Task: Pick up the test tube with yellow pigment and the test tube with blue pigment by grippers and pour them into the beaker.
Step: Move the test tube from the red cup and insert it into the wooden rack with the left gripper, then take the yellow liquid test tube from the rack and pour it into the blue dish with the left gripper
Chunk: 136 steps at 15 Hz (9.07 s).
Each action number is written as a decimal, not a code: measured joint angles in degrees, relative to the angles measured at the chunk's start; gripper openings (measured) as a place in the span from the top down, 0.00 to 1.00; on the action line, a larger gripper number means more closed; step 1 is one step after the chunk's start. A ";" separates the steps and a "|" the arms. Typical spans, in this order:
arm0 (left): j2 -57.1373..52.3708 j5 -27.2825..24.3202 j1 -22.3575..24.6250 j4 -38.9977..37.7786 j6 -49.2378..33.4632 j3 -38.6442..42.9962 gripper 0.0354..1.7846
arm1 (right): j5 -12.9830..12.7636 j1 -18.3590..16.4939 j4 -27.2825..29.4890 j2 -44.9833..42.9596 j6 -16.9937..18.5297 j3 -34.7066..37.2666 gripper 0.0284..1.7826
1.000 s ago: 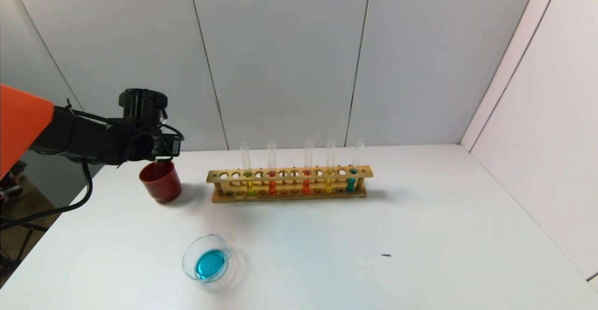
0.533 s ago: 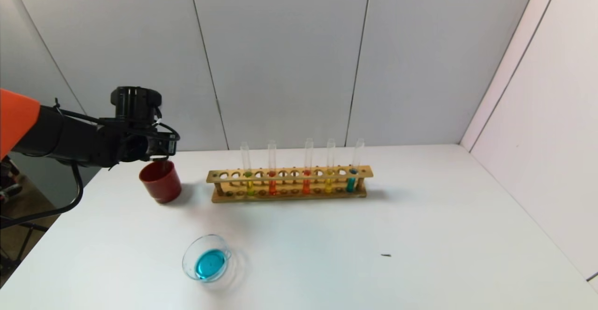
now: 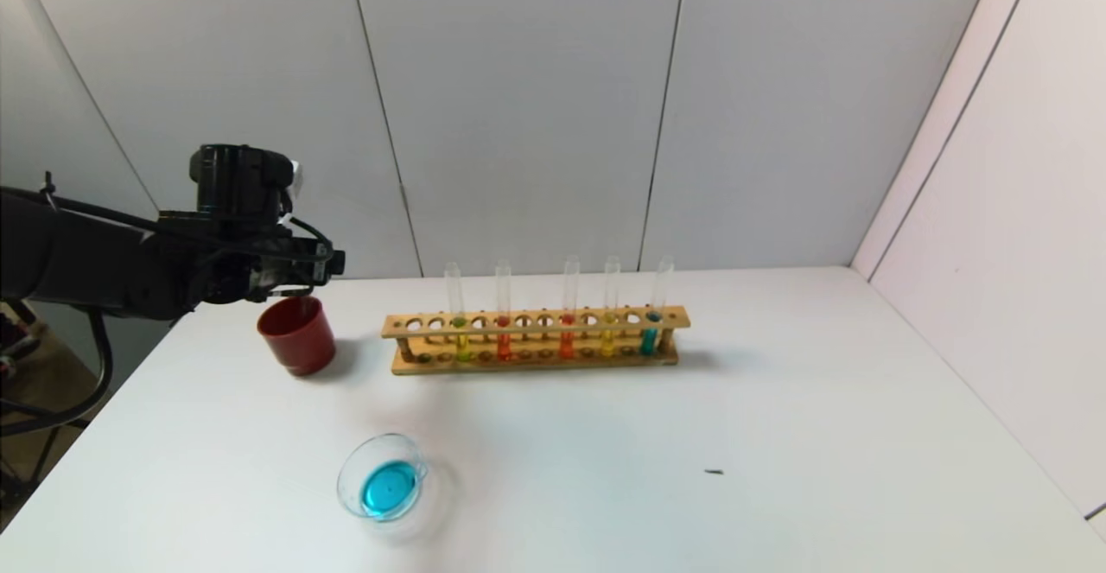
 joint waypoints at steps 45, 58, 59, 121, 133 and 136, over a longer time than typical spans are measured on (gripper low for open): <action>13.18 7.47 -20.59 -13.34 -14.01 -0.24 0.52 | 0.00 -0.02 0.00 0.00 0.00 0.00 0.02; 12.21 7.47 -20.78 -13.07 -12.50 -1.56 0.84 | 0.00 0.00 0.00 0.00 0.00 0.00 0.02; 11.69 7.51 -21.03 -12.87 -11.64 -2.01 0.84 | 0.00 0.00 0.00 0.00 0.00 0.00 0.02; -3.85 12.36 -24.33 34.85 23.95 16.30 0.84 | 0.00 0.02 0.00 0.00 0.00 0.00 0.02; 1.33 12.71 -25.30 41.23 24.48 14.03 0.84 | 0.00 -0.02 0.00 0.00 0.00 0.00 0.02; 2.40 12.85 -25.05 45.30 24.59 11.39 0.84 | 0.00 0.00 0.00 0.00 0.00 0.00 0.02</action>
